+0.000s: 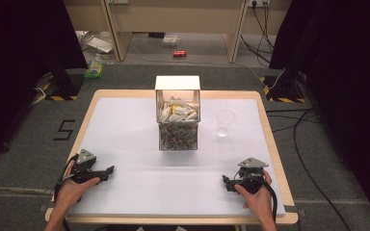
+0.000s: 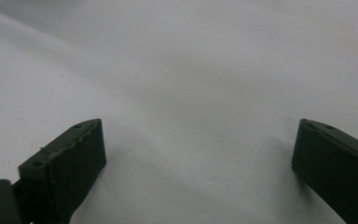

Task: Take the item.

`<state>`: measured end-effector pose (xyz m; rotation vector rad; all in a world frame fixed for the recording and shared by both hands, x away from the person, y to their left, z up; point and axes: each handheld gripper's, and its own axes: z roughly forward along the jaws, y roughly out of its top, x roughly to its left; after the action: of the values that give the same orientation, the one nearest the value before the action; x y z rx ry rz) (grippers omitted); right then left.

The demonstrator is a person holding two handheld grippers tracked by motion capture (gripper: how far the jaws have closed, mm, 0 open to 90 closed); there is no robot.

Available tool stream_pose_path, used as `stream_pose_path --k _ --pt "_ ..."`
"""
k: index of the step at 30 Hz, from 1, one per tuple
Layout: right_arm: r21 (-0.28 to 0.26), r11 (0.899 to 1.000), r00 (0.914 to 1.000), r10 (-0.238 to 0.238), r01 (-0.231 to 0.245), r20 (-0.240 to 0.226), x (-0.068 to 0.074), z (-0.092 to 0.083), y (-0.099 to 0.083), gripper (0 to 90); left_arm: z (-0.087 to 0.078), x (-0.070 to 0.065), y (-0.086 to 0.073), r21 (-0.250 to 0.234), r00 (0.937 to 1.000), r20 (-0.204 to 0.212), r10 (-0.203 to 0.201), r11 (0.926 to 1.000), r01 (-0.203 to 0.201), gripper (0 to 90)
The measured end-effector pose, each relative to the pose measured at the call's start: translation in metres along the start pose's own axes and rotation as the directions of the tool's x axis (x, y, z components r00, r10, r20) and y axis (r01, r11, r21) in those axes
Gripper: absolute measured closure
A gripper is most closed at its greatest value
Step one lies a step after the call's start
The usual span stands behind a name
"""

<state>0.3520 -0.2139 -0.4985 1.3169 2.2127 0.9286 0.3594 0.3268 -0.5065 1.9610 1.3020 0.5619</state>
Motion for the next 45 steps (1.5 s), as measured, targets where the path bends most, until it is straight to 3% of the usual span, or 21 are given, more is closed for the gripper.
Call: stream_pose_path --k 3,9,15,29,45 --pt "-0.022 1.0 1.0 -0.006 0.006 -0.005 -0.001 -0.003 -0.001 17.4 0.0 0.0 0.0 0.0 1.0 0.0 0.0 1.0 0.0 14.9" --pt "-0.06 0.998 0.9994 -0.017 0.015 -0.031 0.0 -0.008 0.003 15.7 0.0 0.0 0.0 0.0 1.0 0.0 -0.001 1.0 0.001 14.9" --pt "-0.14 0.99 0.9986 -0.035 0.029 -0.039 0.005 -0.017 0.013 15.8 0.0 0.0 0.0 0.0 1.0 0.0 0.0 1.0 0.0 14.9" --pt "-0.17 0.985 0.9983 -0.037 0.029 -0.045 0.008 -0.016 0.025 16.9 0.0 0.0 0.0 -0.001 1.0 0.0 -0.001 1.0 0.001 14.9" --pt "-0.229 0.972 0.9957 -0.063 0.046 -0.067 0.019 -0.02 0.051 17.0 0.0 0.0 0.0 -0.002 1.0 0.001 -0.004 1.0 0.004 14.8"
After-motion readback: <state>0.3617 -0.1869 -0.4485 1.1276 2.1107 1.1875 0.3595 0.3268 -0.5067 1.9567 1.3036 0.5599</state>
